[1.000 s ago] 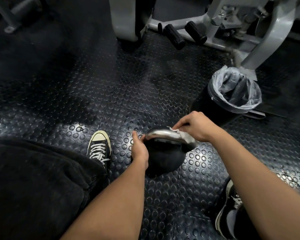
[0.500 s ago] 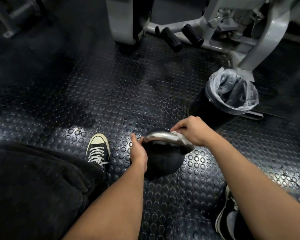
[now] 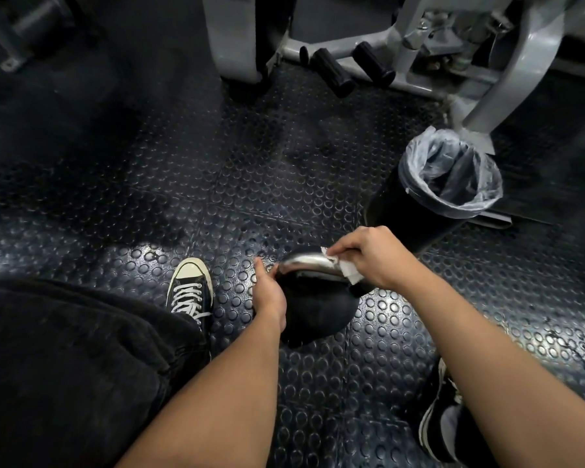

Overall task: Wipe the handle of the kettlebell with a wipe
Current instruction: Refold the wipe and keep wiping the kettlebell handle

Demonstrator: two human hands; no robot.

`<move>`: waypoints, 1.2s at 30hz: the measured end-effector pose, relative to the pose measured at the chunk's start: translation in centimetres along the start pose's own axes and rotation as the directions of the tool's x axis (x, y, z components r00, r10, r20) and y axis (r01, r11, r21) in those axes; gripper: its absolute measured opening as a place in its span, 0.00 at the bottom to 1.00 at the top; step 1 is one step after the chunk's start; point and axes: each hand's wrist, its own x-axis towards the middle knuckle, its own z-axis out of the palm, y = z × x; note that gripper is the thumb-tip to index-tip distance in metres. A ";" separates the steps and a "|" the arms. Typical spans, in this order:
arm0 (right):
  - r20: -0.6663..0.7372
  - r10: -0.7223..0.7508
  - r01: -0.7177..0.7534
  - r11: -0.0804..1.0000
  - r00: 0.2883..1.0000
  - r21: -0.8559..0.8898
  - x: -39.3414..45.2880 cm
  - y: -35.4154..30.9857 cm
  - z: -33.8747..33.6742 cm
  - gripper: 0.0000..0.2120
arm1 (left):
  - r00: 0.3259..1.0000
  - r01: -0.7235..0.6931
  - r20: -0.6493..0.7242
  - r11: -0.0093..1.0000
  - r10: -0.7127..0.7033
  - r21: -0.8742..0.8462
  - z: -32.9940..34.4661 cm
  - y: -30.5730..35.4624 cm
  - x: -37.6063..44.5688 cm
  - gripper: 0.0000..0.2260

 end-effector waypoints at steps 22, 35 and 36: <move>-0.246 -0.118 0.075 0.981 0.962 -0.178 -2.3 1.3 5.1 0.17 | 1.000 -0.006 -0.016 1.000 0.006 -0.027 0.3 0.7 -2.1 0.48; -0.282 -0.062 0.014 0.986 0.958 -0.169 -2.1 0.6 5.1 0.17 | 1.000 -0.007 -0.028 1.000 0.006 -0.019 0.1 0.3 -0.9 0.50; -0.264 -0.063 0.018 0.985 0.963 -0.171 -1.7 0.2 5.1 0.18 | 1.000 -0.005 -0.025 1.000 0.005 -0.023 0.1 0.3 -0.9 0.50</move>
